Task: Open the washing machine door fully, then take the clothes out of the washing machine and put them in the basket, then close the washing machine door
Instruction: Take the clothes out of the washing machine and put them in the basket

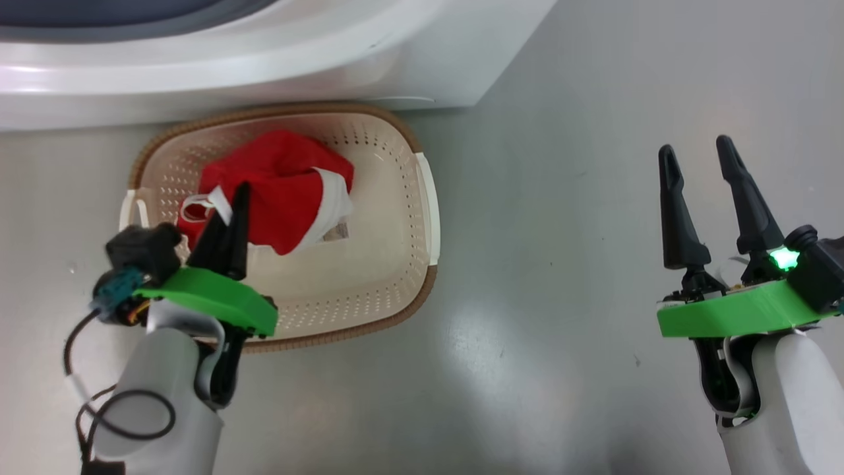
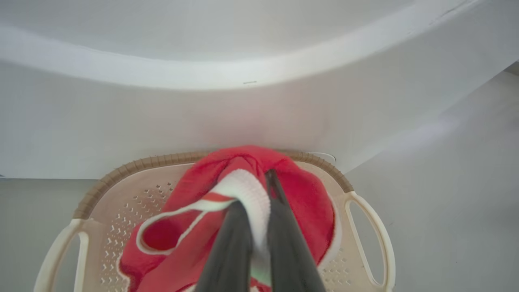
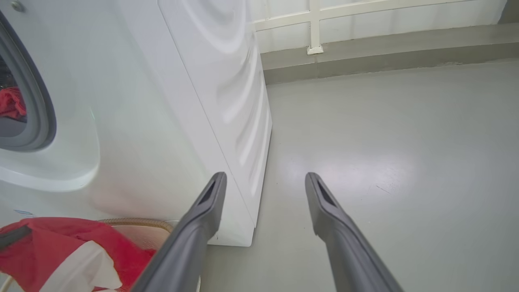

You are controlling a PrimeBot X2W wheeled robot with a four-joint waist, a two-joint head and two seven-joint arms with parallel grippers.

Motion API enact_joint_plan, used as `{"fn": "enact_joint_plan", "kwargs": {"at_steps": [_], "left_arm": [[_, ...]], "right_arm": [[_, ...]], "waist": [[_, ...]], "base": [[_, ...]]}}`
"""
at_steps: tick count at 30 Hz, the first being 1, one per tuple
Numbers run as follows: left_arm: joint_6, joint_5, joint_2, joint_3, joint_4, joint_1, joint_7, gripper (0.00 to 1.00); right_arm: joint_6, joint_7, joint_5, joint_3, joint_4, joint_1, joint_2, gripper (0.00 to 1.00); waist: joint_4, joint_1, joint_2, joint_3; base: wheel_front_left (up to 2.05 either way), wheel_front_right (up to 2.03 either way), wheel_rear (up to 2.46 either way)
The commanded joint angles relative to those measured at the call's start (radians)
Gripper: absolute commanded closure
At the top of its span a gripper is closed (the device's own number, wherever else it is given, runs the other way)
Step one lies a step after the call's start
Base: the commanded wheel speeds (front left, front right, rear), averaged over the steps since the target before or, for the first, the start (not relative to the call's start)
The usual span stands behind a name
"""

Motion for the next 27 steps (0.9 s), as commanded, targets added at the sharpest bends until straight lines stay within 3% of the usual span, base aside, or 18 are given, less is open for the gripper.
{"fn": "enact_joint_plan", "kwargs": {"at_steps": [1, 15, 22, 23, 27], "left_arm": [[0.001, -0.005, 0.037, 0.013, -0.003, -0.004, -0.004, 1.00], [0.001, -0.035, 0.066, -0.091, 0.249, -0.136, -0.004, 1.00], [0.001, -0.046, 0.071, -0.097, 0.297, -0.170, -0.004, 1.00], [0.001, -0.048, 0.071, -0.095, 0.298, -0.172, -0.004, 0.90], [0.001, -0.051, 0.071, -0.084, 0.294, -0.176, -0.004, 0.26]], "right_arm": [[0.007, -0.006, 0.002, 0.022, -0.025, 0.005, 0.002, 0.00], [0.007, -0.006, 0.000, 0.032, -0.038, -0.020, 0.003, 0.00], [0.007, -0.006, -0.004, 0.030, -0.040, -0.021, 0.003, 0.00], [0.007, -0.006, -0.004, 0.031, -0.039, -0.021, 0.003, 0.00], [0.007, -0.006, -0.003, 0.031, -0.039, -0.021, 0.003, 0.00]], "waist": [[-0.007, 0.0000, -0.0001, 0.020], [-0.030, 0.0000, -0.0001, 0.101], [-0.035, 0.0000, -0.0001, 0.106], [-0.036, 0.0000, -0.0001, 0.105], [-0.035, 0.0000, -0.0001, 0.102]], "base": [[0.00, 0.00, 0.00], [0.00, 0.00, 0.00], [0.00, 0.00, 0.00], [0.00, 0.00, 0.00], [0.00, 0.00, 0.00]]}}
